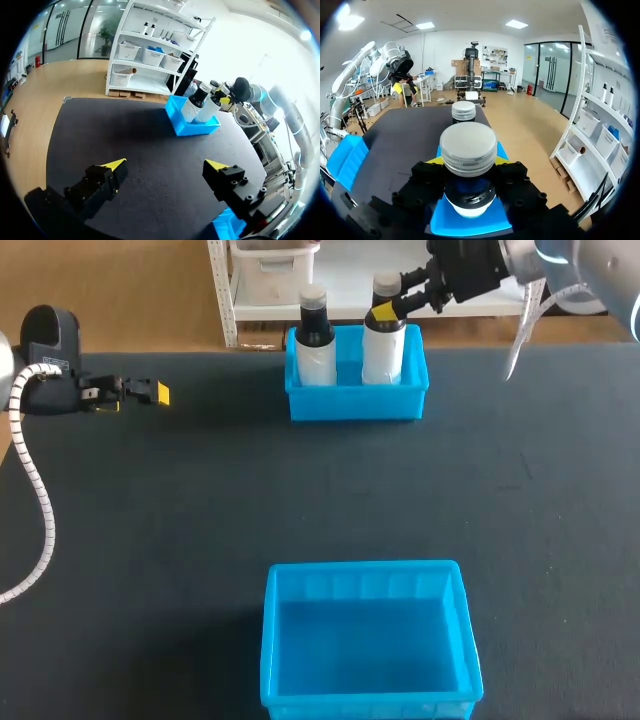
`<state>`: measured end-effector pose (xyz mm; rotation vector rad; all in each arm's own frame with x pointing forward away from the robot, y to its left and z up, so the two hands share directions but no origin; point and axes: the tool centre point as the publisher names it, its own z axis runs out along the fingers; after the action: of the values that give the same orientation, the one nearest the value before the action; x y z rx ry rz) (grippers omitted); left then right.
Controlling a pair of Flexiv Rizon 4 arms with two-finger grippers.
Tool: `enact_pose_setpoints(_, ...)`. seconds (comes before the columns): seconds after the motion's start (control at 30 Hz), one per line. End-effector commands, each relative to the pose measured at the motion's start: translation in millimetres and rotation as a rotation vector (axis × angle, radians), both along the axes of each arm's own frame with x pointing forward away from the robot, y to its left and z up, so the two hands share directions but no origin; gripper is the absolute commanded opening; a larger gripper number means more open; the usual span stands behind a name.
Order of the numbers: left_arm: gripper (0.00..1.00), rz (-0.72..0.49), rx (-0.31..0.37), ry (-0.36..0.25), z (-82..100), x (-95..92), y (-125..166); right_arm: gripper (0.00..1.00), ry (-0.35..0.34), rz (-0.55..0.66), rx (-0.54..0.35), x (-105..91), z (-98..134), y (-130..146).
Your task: Pick up the bottle, and place it in the far bin if it is heavy, or in the near bin if it is light.
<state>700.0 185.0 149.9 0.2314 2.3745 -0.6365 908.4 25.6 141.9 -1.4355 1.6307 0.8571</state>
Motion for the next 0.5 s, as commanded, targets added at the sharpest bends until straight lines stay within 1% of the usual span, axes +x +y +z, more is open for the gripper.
enact_pose_setpoints(0.03, 1.00, 0.000, 0.000, 0.000, 0.0, 0.0, 0.0, 0.00, 0.074, 0.145, 0.016, 9.1, 0.4, -0.4)
enact_pose_setpoints(0.5, 1.00, 0.000, 0.000, 0.000, 0.0, 0.0, 0.0, 0.00, 0.067, 0.166, 0.024, 7.2, -6.6, 3.0)
